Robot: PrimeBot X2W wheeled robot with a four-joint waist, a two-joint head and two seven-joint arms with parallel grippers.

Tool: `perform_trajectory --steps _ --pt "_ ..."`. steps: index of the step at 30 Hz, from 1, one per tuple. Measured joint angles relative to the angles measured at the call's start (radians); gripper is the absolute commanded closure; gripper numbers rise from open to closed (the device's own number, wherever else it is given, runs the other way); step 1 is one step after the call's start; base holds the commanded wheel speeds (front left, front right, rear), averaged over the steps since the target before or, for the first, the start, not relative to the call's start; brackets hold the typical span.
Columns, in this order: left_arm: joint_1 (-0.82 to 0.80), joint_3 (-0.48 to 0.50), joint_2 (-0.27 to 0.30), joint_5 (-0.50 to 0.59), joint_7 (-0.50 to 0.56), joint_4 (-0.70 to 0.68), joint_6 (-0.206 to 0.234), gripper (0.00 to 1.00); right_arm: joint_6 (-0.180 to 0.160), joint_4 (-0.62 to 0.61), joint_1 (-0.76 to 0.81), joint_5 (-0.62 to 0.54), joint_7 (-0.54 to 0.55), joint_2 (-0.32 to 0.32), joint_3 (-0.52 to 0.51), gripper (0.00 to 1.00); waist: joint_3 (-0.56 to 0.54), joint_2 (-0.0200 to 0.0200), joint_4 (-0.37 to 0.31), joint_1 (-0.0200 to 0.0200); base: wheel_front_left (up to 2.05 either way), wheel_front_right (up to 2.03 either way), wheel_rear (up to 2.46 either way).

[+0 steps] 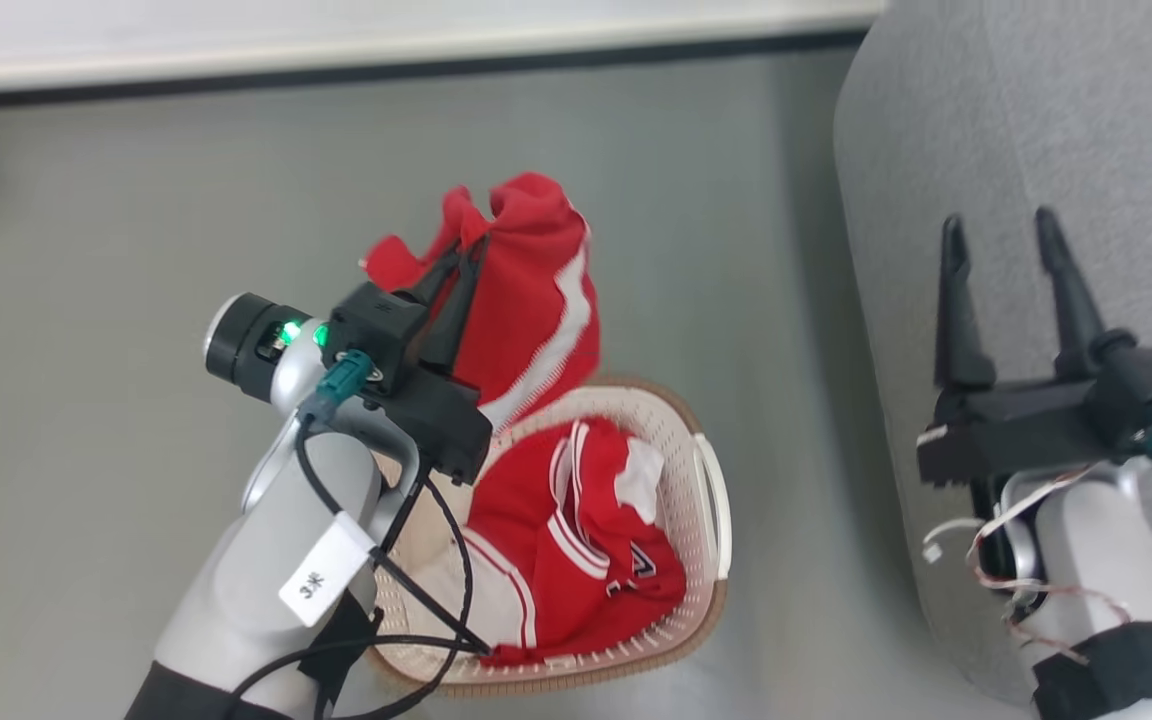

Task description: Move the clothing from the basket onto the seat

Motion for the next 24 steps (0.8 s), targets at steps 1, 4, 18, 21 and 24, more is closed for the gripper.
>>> perform_trajectory --steps 1,4,18,21,24 --pt "0.0 0.002 0.003 -0.009 0.0 -0.007 0.0 1.0 0.001 0.009 0.007 0.0 0.0 0.003 0.003 0.0 -0.013 0.0 0.001 0.0001 0.0 0.0 0.0" --pt "0.001 0.004 0.012 -0.012 0.0 -0.026 -0.001 1.0 0.009 0.032 0.03 0.0 0.0 0.01 0.012 0.0 -0.054 0.0 0.004 0.0 0.0 0.0 0.0" --pt "0.002 -0.027 0.034 -0.015 0.0 -0.042 -0.019 1.0 0.054 0.131 0.119 0.002 0.0 0.026 0.055 0.0 -0.253 0.0 0.021 0.0 0.0 0.0 0.0" --pt "0.006 -0.034 0.035 -0.024 0.002 -0.042 -0.019 1.0 0.067 0.152 0.132 0.002 0.0 0.028 0.067 0.0 -0.293 -0.0001 0.025 0.0 0.0 0.0 0.0" --pt "0.026 -0.037 0.038 -0.03 0.008 -0.041 -0.025 1.0 0.078 0.175 0.143 0.002 0.0 0.034 0.085 0.0 -0.332 0.0 0.029 0.0001 0.0 0.0 0.0"
